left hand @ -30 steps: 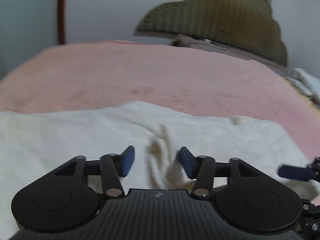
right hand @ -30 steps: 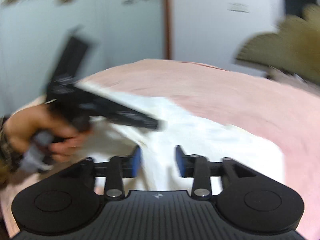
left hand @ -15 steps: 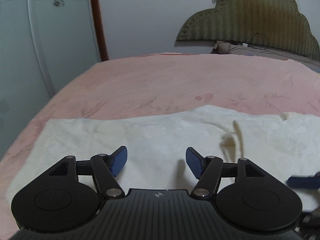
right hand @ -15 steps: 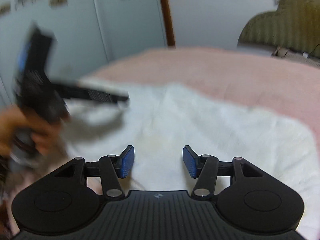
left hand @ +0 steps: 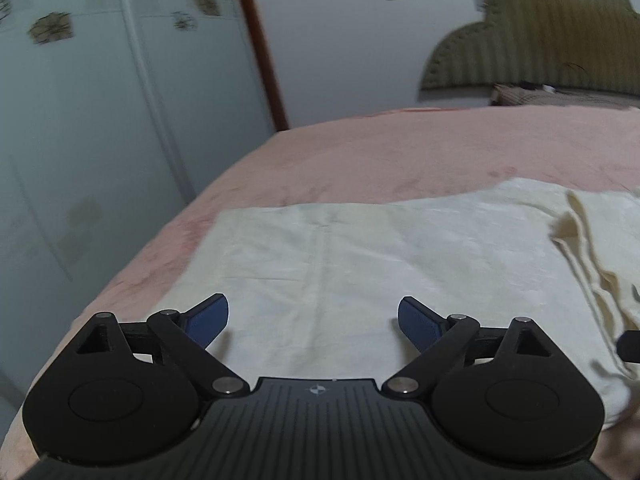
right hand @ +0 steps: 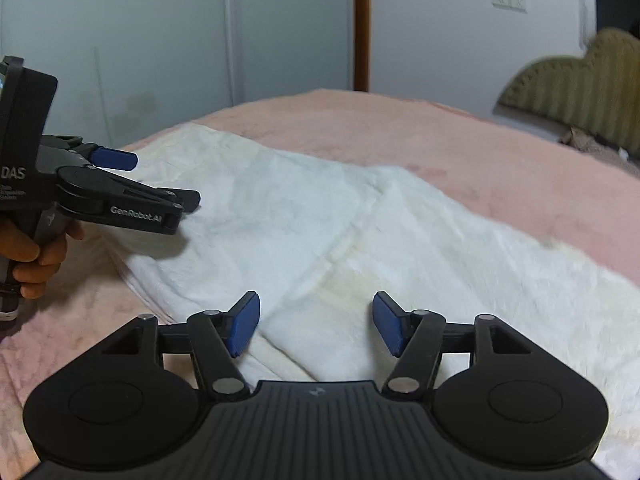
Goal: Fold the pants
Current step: 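Lay the pants edges down and open both grippers, then grasp the end of the folded white pants with the left gripper and lift it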
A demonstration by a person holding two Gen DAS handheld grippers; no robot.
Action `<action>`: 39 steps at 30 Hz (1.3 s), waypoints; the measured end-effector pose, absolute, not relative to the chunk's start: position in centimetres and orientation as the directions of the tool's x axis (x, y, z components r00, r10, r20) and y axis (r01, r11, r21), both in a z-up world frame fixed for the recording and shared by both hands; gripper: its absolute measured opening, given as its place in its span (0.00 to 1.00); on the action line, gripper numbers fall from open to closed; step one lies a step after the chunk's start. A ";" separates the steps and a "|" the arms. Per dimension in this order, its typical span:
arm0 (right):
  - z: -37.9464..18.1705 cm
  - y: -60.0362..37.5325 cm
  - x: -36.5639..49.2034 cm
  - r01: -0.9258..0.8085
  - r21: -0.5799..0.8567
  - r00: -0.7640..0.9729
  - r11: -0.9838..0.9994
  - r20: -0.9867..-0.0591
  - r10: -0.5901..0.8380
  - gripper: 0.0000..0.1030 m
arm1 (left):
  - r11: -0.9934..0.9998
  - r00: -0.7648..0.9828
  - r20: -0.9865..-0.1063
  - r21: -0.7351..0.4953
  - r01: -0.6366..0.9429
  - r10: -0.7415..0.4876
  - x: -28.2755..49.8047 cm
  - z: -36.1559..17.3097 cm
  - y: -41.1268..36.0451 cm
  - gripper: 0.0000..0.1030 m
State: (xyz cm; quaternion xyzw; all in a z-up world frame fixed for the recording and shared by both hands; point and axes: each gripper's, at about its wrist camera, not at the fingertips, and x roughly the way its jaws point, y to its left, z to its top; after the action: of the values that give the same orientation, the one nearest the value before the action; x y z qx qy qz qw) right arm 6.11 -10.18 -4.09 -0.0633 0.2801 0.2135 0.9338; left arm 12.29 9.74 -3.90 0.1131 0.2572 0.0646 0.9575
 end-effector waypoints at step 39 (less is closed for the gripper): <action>-3.0 8.8 8.4 -0.675 -0.214 0.716 0.706 -0.422 0.557 0.30 | 0.571 0.836 -0.420 -0.804 -0.164 -0.352 13.4 -4.6 25.1 0.96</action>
State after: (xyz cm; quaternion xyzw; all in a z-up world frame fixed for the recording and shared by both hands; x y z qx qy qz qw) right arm 8.42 8.75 -3.01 -0.1793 0.1652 0.3389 0.9087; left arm 13.36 25.08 -4.64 -0.4596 0.2805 -0.0559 0.8408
